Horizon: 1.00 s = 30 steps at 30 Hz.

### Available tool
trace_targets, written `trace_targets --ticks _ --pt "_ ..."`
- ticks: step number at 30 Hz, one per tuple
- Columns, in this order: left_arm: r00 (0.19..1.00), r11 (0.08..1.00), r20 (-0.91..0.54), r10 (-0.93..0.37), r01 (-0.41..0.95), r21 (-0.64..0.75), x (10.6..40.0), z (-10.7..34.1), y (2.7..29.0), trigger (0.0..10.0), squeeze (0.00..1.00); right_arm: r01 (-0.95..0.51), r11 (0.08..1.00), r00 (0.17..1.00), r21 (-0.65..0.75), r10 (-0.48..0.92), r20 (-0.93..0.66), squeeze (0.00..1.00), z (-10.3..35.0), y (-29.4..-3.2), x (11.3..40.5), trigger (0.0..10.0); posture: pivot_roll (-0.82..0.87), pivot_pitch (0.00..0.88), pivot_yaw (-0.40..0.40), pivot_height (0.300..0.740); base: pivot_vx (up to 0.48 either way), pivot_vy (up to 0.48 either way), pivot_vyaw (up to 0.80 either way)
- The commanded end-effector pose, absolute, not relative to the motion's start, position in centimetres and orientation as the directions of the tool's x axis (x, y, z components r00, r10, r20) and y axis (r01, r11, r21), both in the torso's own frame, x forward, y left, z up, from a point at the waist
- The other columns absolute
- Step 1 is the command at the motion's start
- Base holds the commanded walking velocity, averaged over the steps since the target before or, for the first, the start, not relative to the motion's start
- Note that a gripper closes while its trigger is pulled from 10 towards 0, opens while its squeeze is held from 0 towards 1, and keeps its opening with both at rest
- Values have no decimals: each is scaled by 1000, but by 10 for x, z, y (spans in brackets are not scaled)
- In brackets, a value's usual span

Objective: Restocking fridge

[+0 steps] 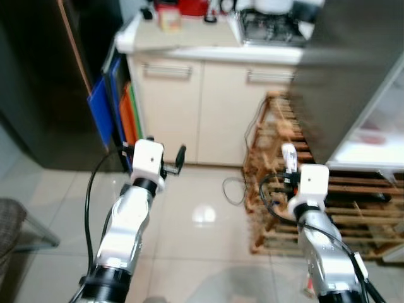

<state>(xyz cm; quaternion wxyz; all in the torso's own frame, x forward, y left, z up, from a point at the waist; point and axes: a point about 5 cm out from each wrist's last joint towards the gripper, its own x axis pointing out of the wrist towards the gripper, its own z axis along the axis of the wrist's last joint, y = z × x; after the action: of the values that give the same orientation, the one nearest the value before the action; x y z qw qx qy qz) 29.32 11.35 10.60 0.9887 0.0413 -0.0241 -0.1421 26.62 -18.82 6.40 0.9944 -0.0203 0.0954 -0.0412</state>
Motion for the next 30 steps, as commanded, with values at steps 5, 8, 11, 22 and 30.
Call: trace_targets --ticks 5,8,11,22,30 --pt "956 955 66 -287 279 104 294 112 115 10000 0 67 996 985 -56 -75 -158 20 69 -187 269 0 98 0 -18 740 0 -458 0" --pt "953 953 74 -293 285 104 293 113 114 10000 0 67 996 984 -60 -76 -160 24 69 -188 268 0 98 0 -18 740 0 -455 0" --pt "950 950 77 -301 293 106 293 113 112 10000 0 68 996 983 -64 -77 -164 20 68 -189 268 0 99 0 -19 740 0 -455 0" --pt "955 951 65 -289 279 133 295 112 114 10000 0 59 996 983 -70 -71 -172 20 66 -186 269 0 100 0 -19 740 0 -451 -43" --pt "958 957 70 -277 268 113 296 113 115 10000 0 70 996 982 -61 -80 -170 12 65 -188 269 0 96 0 -16 740 45 -315 -598"
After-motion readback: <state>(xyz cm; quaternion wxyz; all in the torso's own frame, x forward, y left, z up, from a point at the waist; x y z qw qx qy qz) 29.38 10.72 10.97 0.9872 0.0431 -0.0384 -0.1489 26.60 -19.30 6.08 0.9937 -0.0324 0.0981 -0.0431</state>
